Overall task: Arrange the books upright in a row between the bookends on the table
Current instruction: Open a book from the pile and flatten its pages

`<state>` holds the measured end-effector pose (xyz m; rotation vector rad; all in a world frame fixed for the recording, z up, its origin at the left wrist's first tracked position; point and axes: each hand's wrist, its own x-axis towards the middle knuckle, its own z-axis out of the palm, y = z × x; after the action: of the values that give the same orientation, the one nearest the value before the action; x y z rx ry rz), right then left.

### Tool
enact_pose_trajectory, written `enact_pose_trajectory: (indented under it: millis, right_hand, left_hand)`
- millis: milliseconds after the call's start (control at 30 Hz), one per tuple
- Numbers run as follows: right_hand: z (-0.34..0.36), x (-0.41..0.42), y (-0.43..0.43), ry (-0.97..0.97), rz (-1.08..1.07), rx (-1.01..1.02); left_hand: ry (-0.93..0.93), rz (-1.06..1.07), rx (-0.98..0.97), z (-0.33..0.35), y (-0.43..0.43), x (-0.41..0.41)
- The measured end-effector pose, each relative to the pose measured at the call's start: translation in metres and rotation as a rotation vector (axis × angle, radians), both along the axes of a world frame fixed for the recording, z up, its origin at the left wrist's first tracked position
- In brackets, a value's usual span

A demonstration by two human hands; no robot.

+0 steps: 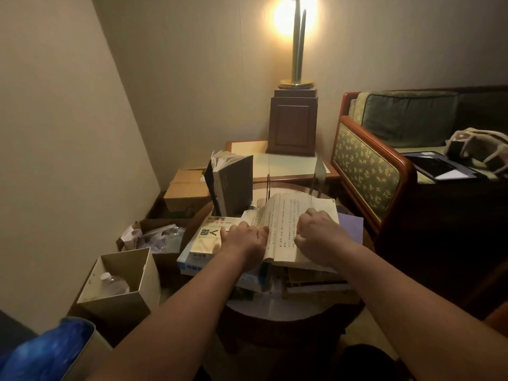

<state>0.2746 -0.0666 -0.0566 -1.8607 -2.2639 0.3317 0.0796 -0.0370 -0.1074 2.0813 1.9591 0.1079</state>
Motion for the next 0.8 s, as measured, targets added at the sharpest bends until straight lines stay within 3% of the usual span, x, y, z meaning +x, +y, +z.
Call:
enact_pose_trajectory:
  millis: [133, 367, 800]
  right_hand:
    - [-0.012, -0.019, 0.009, -0.044, -0.108, 0.025]
    - [-0.037, -0.014, 0.016, -0.118, -0.005, -0.093]
    - [-0.040, -0.017, 0.020, -0.165, -0.018, -0.108]
  left_hand:
    - [0.046, 0.002, 0.055, -0.021, -0.009, 0.002]
    - [0.053, -0.227, -0.043, -0.028, 0.002, -0.019]
    - [0.092, -0.060, -0.121, -0.021, 0.056, -0.022]
